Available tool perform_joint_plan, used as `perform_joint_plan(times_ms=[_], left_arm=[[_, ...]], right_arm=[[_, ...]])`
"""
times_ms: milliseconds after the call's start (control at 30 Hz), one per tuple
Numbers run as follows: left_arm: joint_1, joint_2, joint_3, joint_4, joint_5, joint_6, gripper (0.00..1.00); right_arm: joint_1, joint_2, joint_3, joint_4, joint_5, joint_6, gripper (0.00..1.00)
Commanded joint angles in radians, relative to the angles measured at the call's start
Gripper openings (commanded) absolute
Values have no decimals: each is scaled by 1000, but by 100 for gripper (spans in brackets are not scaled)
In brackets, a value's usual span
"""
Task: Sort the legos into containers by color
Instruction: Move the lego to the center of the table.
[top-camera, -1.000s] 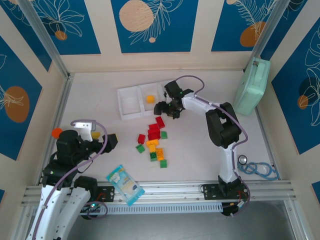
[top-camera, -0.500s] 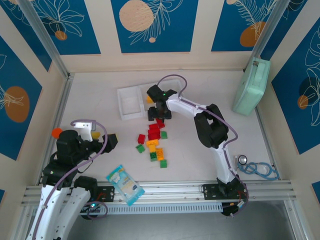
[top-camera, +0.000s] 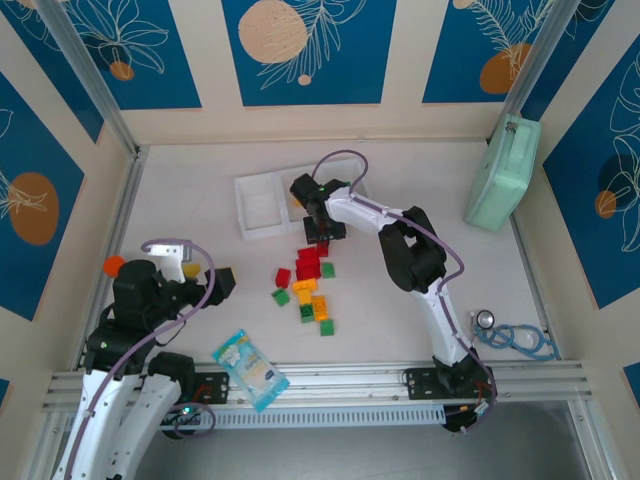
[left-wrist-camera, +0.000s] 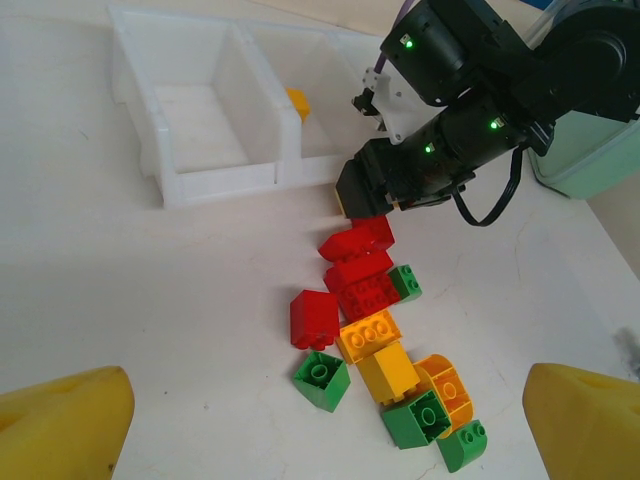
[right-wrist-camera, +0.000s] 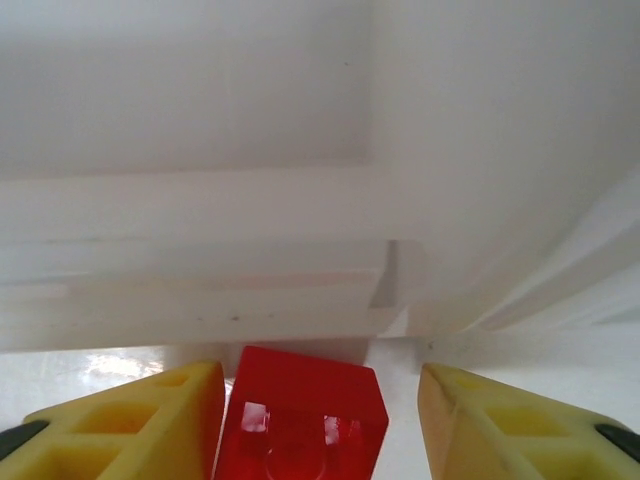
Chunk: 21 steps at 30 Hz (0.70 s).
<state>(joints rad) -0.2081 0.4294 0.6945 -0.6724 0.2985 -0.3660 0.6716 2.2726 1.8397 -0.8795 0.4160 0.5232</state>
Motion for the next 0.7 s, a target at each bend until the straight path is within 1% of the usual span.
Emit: perform_joint_plan(times_ms=[0,133,367,433,500,533,567,667], left_arm=[[-6,-3,-1,13,2,6,99],[-5,-3,-1,14,2,7,99],[-6,-3,-1,13,4,6,99],[-5,-3,0,13,5,7,100],[-6,-3,-1,13,5,7,99],[-5,-2,-1,13,4,7,99],[-6,-4,-1,13,5,7,99],[-6,-4,-1,14,7,7,99]], right_arm=[[-15,2,-10,-48,18,5,52],[-26,-24,-45,-44,-9,32,50],[-16,-56,-84,-36,-43,94,50],[-15,-63,-99,-39,-45,129,54],[-20,-76,-120,-56,-37,194,68],[-27,-85,-130,-69,-30,240,71],[-36,-107,-158,-68,-29,289,72],[-42,-195,-293,33,-40,410,73]])
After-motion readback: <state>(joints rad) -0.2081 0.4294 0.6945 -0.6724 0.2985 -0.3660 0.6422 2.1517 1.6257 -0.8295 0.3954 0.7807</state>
